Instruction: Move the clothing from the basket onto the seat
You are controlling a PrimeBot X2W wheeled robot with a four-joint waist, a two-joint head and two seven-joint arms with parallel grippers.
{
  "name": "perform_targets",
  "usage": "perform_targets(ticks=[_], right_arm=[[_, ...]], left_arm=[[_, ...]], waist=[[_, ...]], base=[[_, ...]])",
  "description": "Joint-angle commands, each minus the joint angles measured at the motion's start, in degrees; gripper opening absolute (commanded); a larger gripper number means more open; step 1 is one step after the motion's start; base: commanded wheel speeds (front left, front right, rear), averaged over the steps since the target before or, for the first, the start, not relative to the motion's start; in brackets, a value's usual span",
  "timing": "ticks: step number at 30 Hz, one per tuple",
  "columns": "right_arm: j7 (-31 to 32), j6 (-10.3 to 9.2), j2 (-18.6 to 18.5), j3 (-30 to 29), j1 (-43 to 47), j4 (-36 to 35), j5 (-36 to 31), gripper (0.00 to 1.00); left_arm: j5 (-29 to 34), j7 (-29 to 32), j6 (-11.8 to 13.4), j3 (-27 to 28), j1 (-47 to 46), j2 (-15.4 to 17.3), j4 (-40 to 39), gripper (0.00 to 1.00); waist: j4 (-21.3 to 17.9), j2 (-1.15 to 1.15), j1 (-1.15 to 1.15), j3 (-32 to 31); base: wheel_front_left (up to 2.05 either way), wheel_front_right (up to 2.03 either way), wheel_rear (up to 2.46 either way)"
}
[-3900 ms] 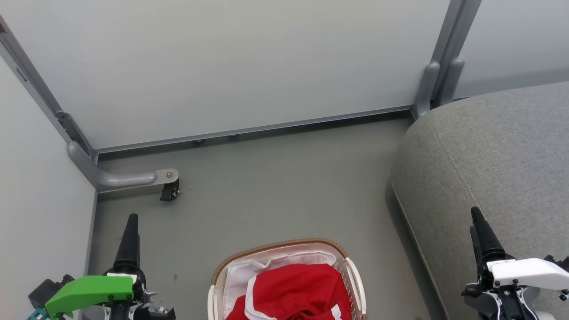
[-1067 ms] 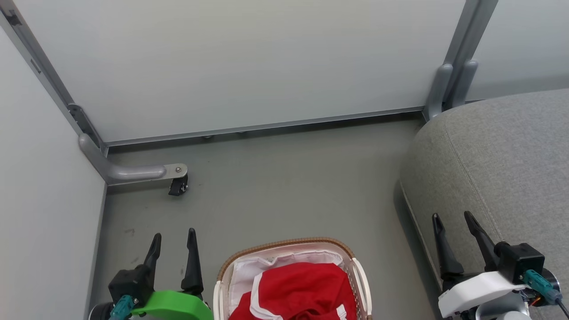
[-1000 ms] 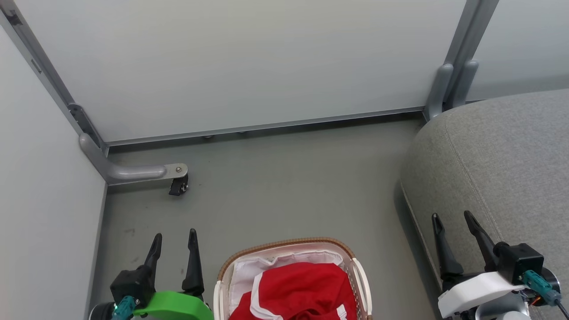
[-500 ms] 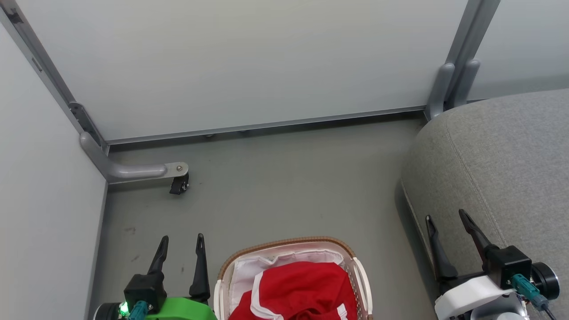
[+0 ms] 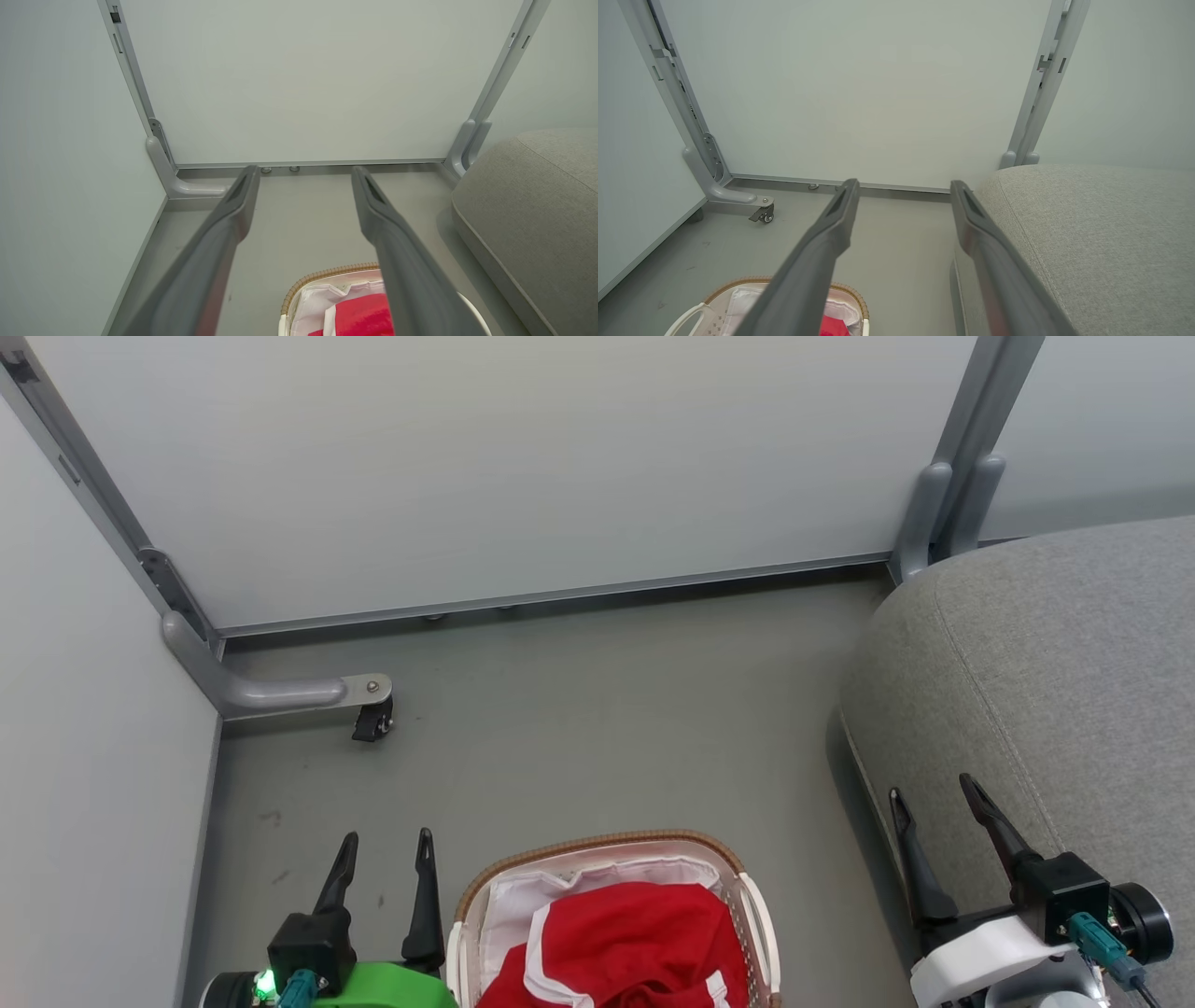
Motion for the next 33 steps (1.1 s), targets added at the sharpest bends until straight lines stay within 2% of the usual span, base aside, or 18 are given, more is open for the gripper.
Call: perform_targets(ticks=[1,17,20,28,33], right_arm=[[-0.28,0.00,-0.33,-0.12,0.17,-0.26,-0.35,1.00],[-0.28,0.00,-0.33,0.11,0.31,-0.59,-0.33,1.00],[-0.28,0.00,-0.33,0.21,0.15,-0.93,-0.37,1.00],[-0.28,0.00,-0.30,-0.63,-2.57,-2.01,-0.18,1.00],[-0.27,-0.01,-0.29,-1.29,-5.43,-2.42,0.12,1.00]], left_arm=[[-0.44,-0.24,0.13,-0.04,0.48,0.36,0.02,1.00],[0.23,-0.23,-0.45,-1.58,0.14,0.35,0.14,1.00],[-1.72,-0.23,-0.43,-2.45,-0.01,0.35,0.59,1.00],[-2.72,-0.14,-1.47,-7.18,-3.87,0.33,2.98,1.00],[-0.98,-0.12,-2.37,-10.72,-8.21,0.34,9.14,1.00]], waist=[[0.01,0.00,-0.01,0.02],[-0.16,0.00,-0.01,0.20],[-0.52,0.00,-0.01,0.79],[-2.71,0.00,-0.01,7.24],[-4.67,0.00,-0.01,13.55]], base=[[0.00,0.00,0.00],[0.00,0.00,0.00],[0.00,0.00,0.00],[0.00,0.00,0.00],[0.00,0.00,0.00]])
